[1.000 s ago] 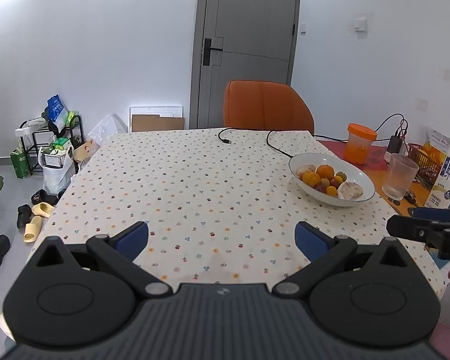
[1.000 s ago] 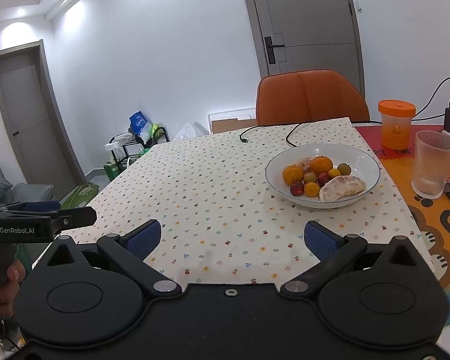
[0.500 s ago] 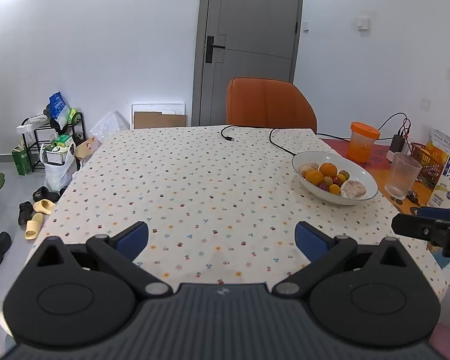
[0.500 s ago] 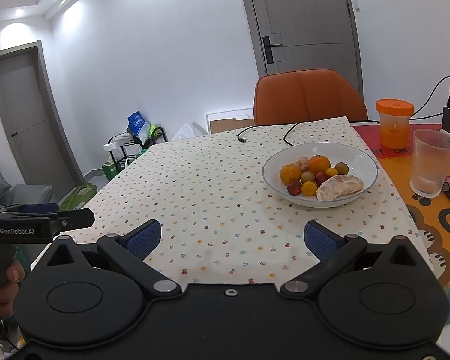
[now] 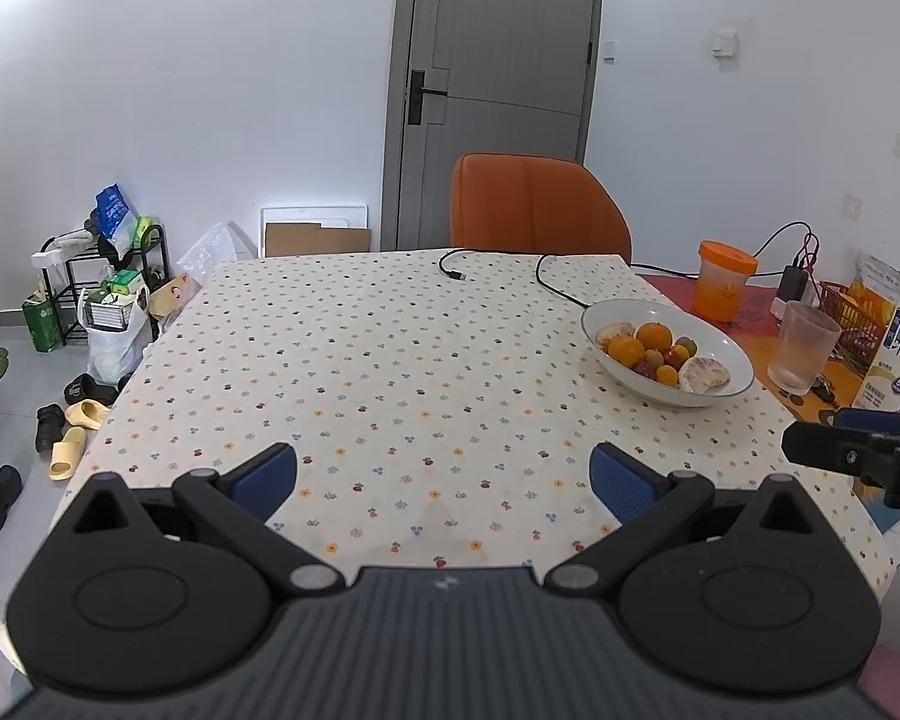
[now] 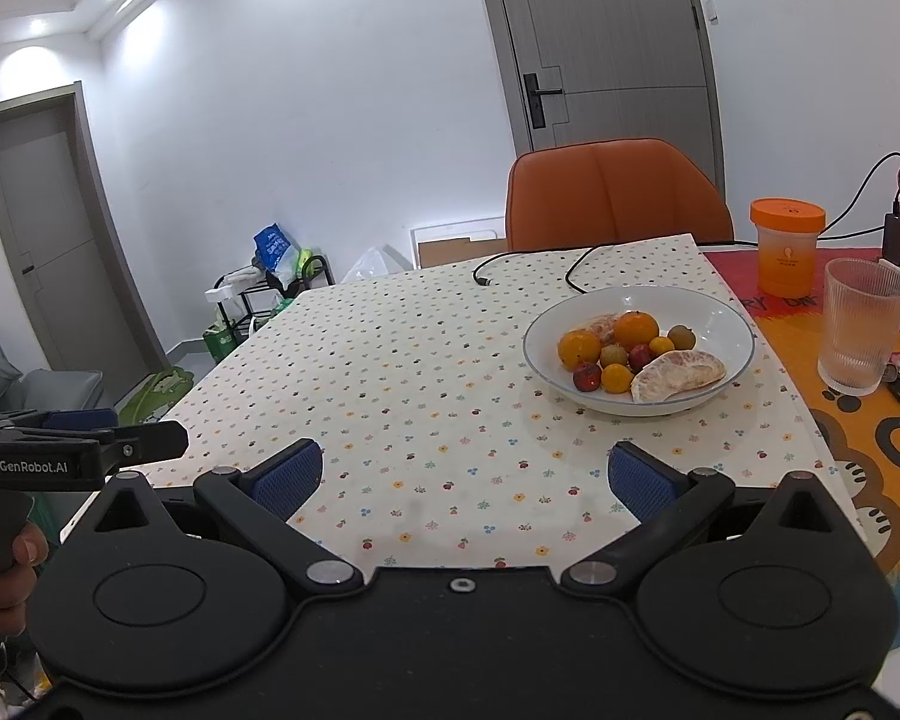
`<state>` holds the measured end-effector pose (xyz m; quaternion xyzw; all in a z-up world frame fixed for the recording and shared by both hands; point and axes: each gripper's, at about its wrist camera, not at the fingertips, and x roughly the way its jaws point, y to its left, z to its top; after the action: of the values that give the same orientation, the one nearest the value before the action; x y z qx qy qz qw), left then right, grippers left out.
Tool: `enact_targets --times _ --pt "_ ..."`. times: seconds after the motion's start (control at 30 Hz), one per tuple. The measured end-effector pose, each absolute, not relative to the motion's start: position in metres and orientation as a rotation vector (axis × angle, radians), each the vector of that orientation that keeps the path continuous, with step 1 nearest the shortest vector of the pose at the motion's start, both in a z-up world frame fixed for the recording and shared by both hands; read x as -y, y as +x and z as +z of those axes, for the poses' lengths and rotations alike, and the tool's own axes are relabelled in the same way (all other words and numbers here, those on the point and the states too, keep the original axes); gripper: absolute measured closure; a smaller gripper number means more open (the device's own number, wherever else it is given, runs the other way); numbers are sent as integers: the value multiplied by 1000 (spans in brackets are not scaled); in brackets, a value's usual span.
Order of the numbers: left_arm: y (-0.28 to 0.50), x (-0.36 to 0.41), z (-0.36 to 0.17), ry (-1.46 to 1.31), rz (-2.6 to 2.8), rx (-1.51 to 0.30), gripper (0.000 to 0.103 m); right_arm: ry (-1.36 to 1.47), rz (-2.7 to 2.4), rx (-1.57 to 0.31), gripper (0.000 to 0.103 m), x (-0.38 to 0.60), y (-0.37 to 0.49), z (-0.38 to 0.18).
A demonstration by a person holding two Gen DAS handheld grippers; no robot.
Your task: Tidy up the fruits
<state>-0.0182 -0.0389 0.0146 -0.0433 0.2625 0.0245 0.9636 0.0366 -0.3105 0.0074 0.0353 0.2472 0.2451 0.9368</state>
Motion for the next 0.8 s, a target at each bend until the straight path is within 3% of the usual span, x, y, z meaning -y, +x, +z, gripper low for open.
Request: enact_targets --times 0.8 --pt "-18 42 11 -80 39 -542 0 70 496 -511 0 311 38 6"
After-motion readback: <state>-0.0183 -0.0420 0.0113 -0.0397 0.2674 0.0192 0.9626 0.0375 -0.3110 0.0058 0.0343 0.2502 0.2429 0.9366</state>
